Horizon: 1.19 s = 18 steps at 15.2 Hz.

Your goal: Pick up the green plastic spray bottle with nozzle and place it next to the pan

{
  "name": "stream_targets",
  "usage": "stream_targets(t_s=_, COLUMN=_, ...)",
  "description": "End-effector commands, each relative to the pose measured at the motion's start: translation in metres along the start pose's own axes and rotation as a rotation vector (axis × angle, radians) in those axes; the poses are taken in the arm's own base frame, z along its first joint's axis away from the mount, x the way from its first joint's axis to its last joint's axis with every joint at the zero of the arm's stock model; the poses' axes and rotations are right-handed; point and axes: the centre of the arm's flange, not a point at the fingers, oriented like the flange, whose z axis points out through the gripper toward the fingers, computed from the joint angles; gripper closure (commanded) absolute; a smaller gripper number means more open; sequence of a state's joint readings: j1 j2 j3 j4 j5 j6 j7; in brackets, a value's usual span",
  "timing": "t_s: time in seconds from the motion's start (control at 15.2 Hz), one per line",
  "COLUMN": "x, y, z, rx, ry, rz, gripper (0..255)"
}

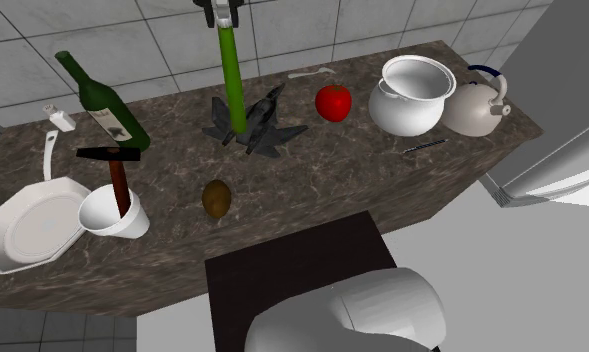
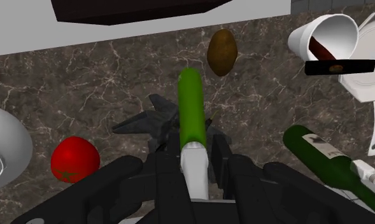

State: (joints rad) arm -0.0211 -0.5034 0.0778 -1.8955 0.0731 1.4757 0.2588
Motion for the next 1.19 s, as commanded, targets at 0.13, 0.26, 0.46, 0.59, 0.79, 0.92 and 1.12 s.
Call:
stream_targets(t_s=0.13, x=0.001, y=-0.05, z=0.02, rx=0.0, ry=0.001, rz=0.001, gripper=255)
stream_targets(t_s=0.26, x=0.0, y=-0.074, z=0.03, rx=0.0, ry=0.001, rz=0.001, gripper=255)
stream_targets(t_s=0.46, x=-0.001, y=-0.111, z=0.046, rx=0.0, ry=0.001, rz=0.001, gripper=255)
stream_targets(t_s=0.59, x=-0.001, y=-0.135, z=0.056, rx=0.0, ry=0.001, rz=0.001, gripper=255)
stream_targets(t_s=0.79, x=-0.002, y=-0.172, z=0.071, rx=0.0, ry=0.001, rz=0.001, gripper=255)
stream_targets(t_s=0.92, x=-0.002, y=-0.196, z=0.082, rx=0.0, ry=0.001, rz=0.001, gripper=255)
stream_targets(t_s=1.12, x=-0.003, y=-0.232, z=0.097, rx=0.0, ry=0.001, rz=0.001, gripper=255)
